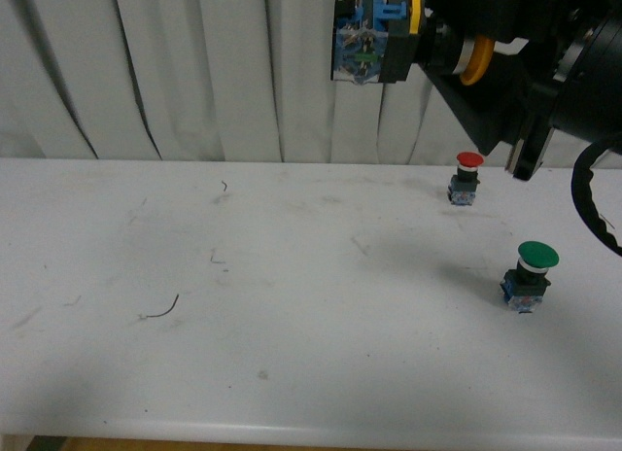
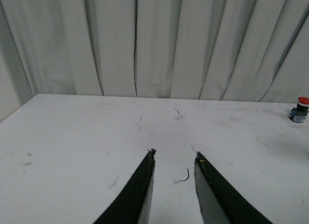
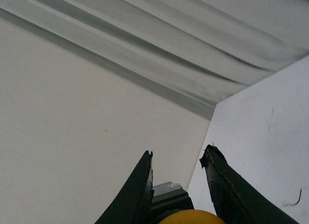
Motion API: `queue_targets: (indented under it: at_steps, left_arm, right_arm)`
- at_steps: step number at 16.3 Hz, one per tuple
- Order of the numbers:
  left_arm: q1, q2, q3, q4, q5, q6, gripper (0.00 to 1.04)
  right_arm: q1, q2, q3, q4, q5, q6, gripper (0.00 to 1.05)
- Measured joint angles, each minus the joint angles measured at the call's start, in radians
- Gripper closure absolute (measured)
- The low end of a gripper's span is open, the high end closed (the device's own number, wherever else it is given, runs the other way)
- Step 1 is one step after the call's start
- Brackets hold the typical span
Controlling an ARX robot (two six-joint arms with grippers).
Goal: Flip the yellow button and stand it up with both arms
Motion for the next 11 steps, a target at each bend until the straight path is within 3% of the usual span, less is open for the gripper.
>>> queue_targets:
  at_steps: [2, 4, 6, 7, 11]
  left_arm:
    - [0.000, 0.000, 0.000, 0.000, 0.000, 0.000, 0.61]
    - [0.000, 0.000, 0.000, 0.000, 0.000, 0.000, 0.36]
    - [0.000, 0.000, 0.000, 0.000, 0.000, 0.000, 0.09]
    - [0.000, 0.000, 0.000, 0.000, 0.000, 0.001, 0.05]
    - [0.000, 0.000, 0.000, 0.000, 0.000, 0.001, 0.07]
  right_arm:
    - [-0.018, -0.043, 0.001, 0.002, 0.048, -0.117, 0.73]
    - [-0.056, -0.087, 0.037, -0.021, 0.151, -0.365, 0.73]
    - [-0.100, -0.094, 0.093, -0.208, 0.289, -0.624, 0.73]
    - [-0.119, -0.080, 0.115, -0.267, 0.354, -0.745, 0.73]
    - [-0.200, -0.022, 0.207, -0.362, 0.547, -1.138, 0.73]
